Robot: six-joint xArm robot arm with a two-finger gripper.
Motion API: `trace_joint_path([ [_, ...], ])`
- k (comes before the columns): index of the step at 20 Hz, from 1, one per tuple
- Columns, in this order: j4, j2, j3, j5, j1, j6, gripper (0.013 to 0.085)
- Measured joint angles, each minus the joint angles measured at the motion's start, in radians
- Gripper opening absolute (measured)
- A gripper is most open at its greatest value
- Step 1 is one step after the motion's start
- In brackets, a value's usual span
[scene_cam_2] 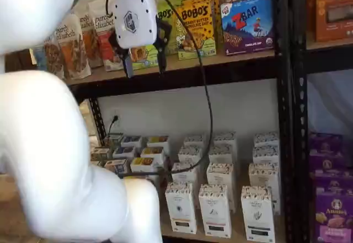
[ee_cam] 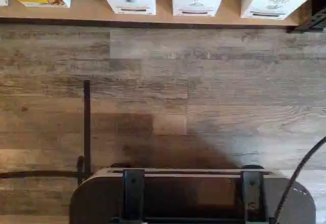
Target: Pick up the white box with a green strip in the middle, on the bottom shelf, the sixth box from the left
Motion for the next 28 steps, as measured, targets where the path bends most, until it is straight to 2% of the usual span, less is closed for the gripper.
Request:
trace_joint_path([
  [1,-0.035,-0.005,0.005,-0.009,0.025,0.015,0.0850],
  [2,-0.096,-0.015,0.016,-0.026,0.069,0.041,0.0850],
  [3,-0.111,-0.019,0.019,-0.033,0.078,0.047,0.0850],
  [6,-0.117,-0.020,0.023,-0.039,0.076,0.047,0.0850],
  [11,-0.096,-0.030,0.062,-0.077,0.039,0.019,0.0850],
  [16,-0.080,-0.035,0.141,-0.155,-0.010,-0.022,0.0850],
  [24,-0.065,-0.011,0.309,-0.356,-0.102,-0.104,0.0850],
  [28,-0.051,0.018,0.403,-0.486,-0.149,-0.149,0.0850],
])
